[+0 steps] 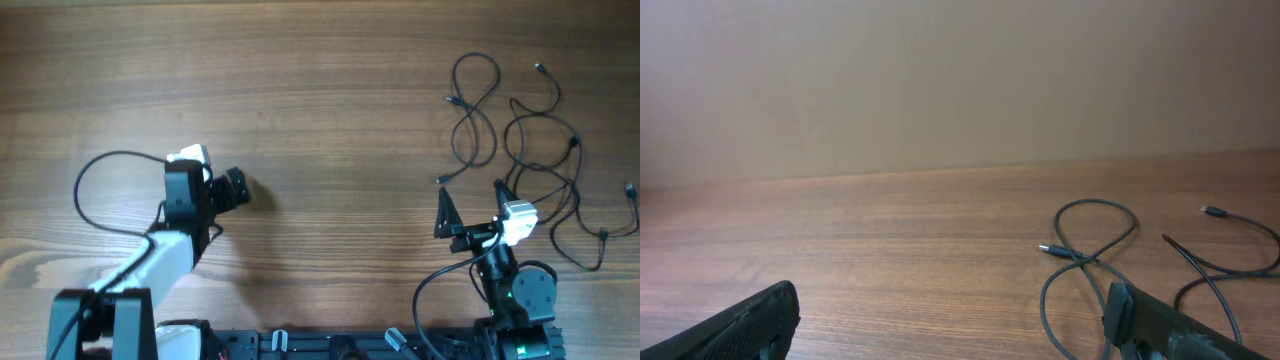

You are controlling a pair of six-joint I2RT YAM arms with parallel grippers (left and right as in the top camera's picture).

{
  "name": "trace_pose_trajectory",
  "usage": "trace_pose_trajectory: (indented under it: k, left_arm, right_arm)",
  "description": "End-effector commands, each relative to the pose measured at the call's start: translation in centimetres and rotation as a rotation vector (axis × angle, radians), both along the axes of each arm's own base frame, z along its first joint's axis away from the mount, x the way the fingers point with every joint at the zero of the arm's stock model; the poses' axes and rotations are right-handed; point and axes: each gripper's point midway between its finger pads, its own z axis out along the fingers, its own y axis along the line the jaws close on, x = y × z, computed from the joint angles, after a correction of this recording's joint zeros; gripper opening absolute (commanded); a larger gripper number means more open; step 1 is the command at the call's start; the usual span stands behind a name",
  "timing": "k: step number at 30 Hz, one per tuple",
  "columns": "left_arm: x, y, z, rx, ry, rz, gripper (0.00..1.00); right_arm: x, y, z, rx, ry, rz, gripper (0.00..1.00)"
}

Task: Untangle cables

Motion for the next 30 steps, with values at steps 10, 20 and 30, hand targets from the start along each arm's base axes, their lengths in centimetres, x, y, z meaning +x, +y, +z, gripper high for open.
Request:
trace_pose_trajectory:
  k: [10, 20, 30]
  left_arm:
    - [-6.7, 0.5, -4.7, 0.004, 0.082, 0.021, 1.0]
    - [-7.9, 0.6, -4.8, -0.004, 0.029, 0.041, 1.0]
    - [-8.9, 0.7, -4.1, -0.027, 0.007, 0.073, 1.0]
  right_arm:
    - [0.0, -0.1, 0.3, -0.004, -0.014, -0.008, 1.0]
    - [0.0, -0.1, 0.3, -0.005, -0.013, -0.008, 1.0]
    - [0.0, -0.1, 0.3, -0.004, -0.013, -0.008, 1.0]
